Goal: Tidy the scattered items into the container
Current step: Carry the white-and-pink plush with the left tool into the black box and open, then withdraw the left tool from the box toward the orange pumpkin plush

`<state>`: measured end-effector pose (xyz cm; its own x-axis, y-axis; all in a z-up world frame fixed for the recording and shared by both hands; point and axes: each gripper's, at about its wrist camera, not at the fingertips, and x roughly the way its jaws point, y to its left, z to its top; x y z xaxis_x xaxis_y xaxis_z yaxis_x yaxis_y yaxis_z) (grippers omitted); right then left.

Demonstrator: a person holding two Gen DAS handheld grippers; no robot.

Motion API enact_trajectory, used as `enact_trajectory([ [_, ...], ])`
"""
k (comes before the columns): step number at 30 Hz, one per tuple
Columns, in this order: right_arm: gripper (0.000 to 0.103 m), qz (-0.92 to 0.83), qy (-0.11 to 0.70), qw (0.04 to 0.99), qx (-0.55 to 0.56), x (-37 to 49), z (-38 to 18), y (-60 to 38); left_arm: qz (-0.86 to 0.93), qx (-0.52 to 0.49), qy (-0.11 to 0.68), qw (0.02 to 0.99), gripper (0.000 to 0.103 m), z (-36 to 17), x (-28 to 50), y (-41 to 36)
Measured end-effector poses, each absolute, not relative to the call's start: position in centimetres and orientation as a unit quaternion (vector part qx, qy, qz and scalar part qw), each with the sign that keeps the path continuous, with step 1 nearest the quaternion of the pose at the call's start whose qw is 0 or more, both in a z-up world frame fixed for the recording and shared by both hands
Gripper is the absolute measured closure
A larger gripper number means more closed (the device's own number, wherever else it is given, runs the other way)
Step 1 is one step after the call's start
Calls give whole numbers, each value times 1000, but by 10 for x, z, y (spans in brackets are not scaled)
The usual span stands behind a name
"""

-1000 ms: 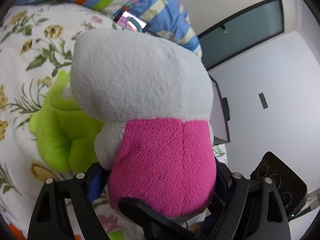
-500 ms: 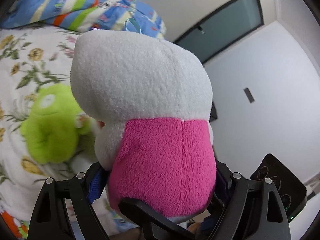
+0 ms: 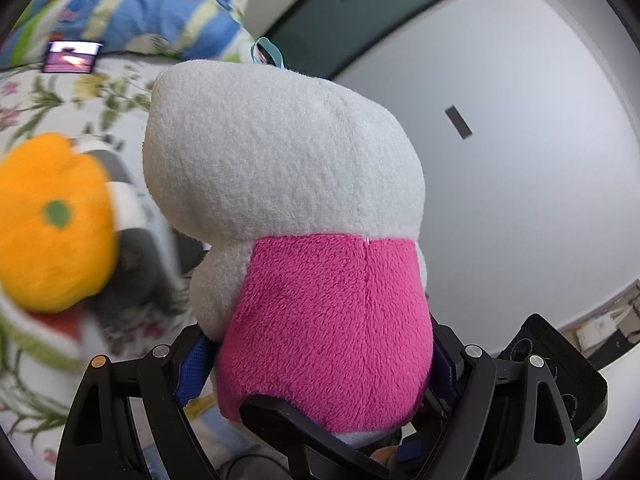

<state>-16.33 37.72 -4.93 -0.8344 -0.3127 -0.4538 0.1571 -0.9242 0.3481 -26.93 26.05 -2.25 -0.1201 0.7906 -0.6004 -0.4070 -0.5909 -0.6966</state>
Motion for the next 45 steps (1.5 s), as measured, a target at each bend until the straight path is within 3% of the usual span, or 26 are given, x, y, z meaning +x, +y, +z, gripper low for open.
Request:
enact_trajectory([
  [13, 30, -933, -203, 95, 281, -221, -104, 468, 711, -556, -156, 402, 16, -63, -311, 357],
  [34, 29, -920, -213, 85, 318, -279, -146, 501, 687, -586, -176, 391, 15, -119, -348, 382],
  [36, 27, -920, -213, 82, 318, -280, -147, 502, 682, -594, -177, 389, 11, -124, -352, 383],
  [38, 15, -920, -212, 72, 320, -280, -149, 503, 675, -606, -174, 384, 8, -128, -356, 383],
  [45, 8, -918, -213, 51, 329, -272, -150, 496, 667, -617, -185, 376, 2, -124, -347, 369],
])
